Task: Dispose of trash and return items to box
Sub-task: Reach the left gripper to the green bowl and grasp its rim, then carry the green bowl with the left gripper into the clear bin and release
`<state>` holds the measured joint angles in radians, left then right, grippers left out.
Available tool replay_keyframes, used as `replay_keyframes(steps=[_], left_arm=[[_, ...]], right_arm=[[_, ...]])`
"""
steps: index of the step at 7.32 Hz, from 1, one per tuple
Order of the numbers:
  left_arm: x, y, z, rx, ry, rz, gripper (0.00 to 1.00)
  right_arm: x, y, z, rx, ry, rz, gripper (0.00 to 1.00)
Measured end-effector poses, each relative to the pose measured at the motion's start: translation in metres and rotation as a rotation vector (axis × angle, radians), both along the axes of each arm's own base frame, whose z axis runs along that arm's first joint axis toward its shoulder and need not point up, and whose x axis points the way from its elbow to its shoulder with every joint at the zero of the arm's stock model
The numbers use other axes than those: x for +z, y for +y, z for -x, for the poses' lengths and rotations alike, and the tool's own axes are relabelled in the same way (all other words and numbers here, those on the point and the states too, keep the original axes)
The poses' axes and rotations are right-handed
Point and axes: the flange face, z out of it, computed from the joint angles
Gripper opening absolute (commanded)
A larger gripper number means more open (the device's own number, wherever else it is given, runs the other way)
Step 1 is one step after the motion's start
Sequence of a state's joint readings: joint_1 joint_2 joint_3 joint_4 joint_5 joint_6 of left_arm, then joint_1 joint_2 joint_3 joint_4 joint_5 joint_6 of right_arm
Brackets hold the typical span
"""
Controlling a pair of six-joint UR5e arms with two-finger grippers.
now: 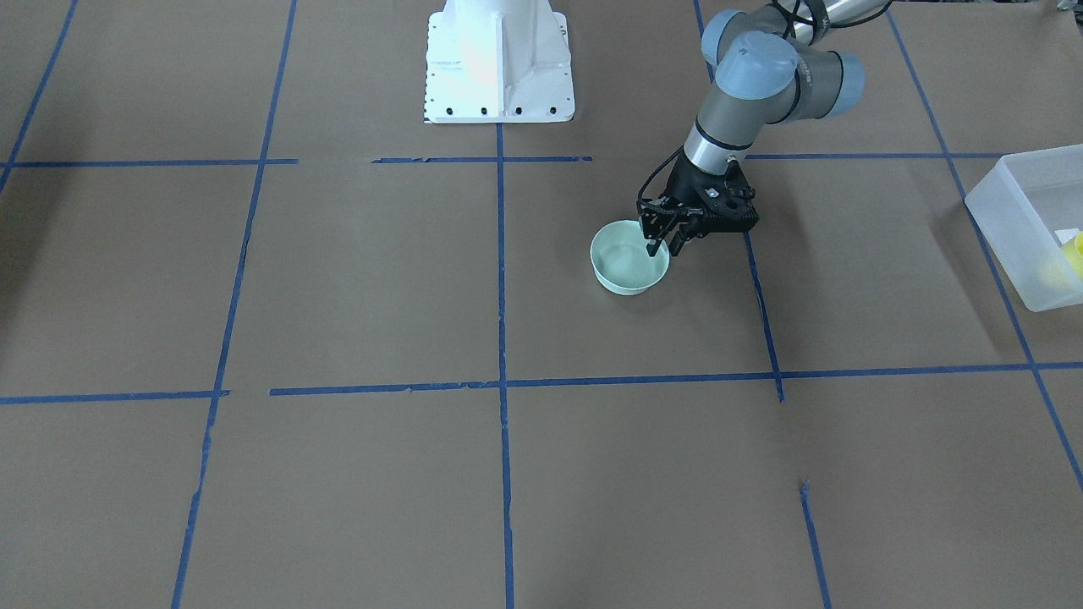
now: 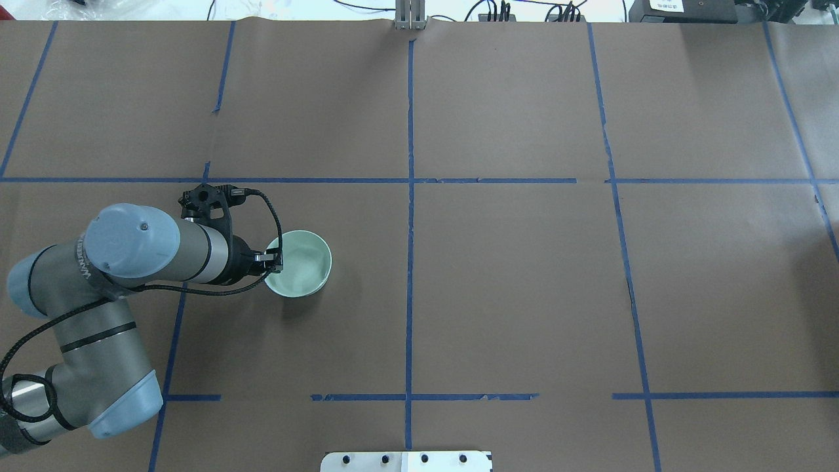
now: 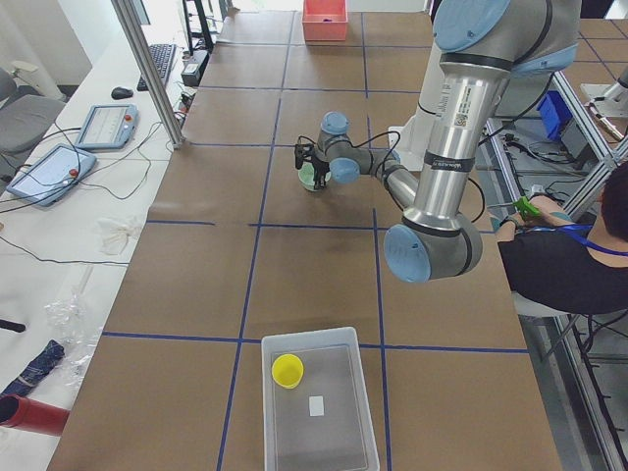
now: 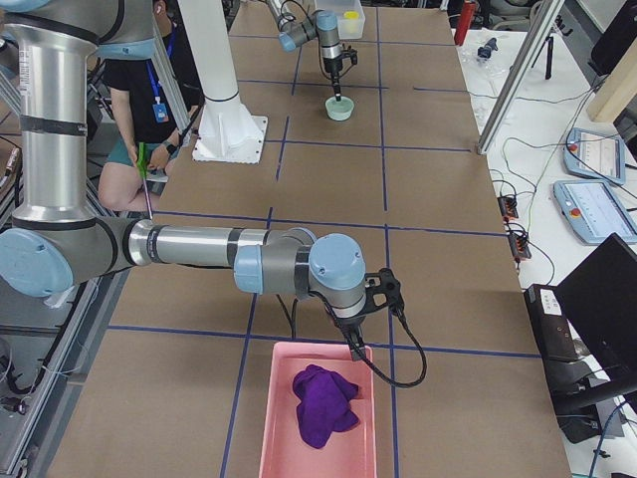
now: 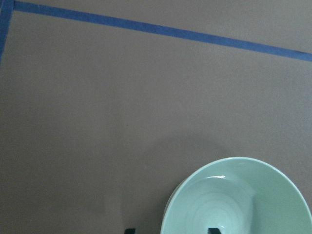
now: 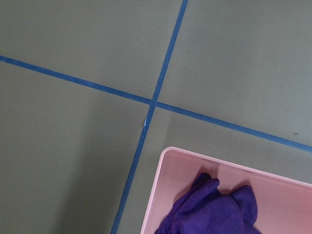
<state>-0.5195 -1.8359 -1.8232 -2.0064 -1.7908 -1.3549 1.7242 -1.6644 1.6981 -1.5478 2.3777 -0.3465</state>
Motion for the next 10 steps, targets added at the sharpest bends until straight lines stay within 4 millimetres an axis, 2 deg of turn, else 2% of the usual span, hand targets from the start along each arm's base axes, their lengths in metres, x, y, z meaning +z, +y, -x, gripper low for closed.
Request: replay_keyframes(steps=[1, 4, 5, 6, 7, 8, 9, 10], left_arm=[[0.001, 0.002, -0.003, 0.004, -0.002, 0.001, 0.02], [-0.005, 0.004, 0.004, 0.005, 0.007, -0.007, 0.0], [-0.011, 0.001, 0.023, 0.009, 0.009, -0.036, 0.0], [-0.012, -0.012, 0.056, 0.015, -0.007, -0.082, 0.0], [-0.008, -0.035, 0.106, 0.02, -0.035, -0.135, 0.0], [0.006, -0.058, 0.165, 0.029, -0.079, -0.197, 0.0], [0.031, -0.075, 0.228, 0.053, -0.146, -0.271, 0.0], [0.064, -0.082, 0.287, 0.105, -0.23, -0.351, 0.0]], right_arm=[[0.0, 0.0, 0.0, 0.0, 0.0, -0.001, 1.0], [-0.001, -0.001, 0.0, 0.003, 0.001, -0.009, 1.0], [-0.001, 0.0, 0.0, 0.003, 0.001, -0.01, 1.0], [-0.001, 0.0, 0.0, 0.003, 0.001, -0.01, 1.0], [-0.001, 0.0, 0.0, 0.003, 0.001, -0.01, 1.0], [-0.001, 0.0, 0.0, 0.003, 0.001, -0.01, 1.0], [0.0, 0.0, 0.0, 0.003, 0.001, -0.009, 1.0], [0.0, 0.0, 0.0, 0.003, 0.001, -0.009, 1.0]])
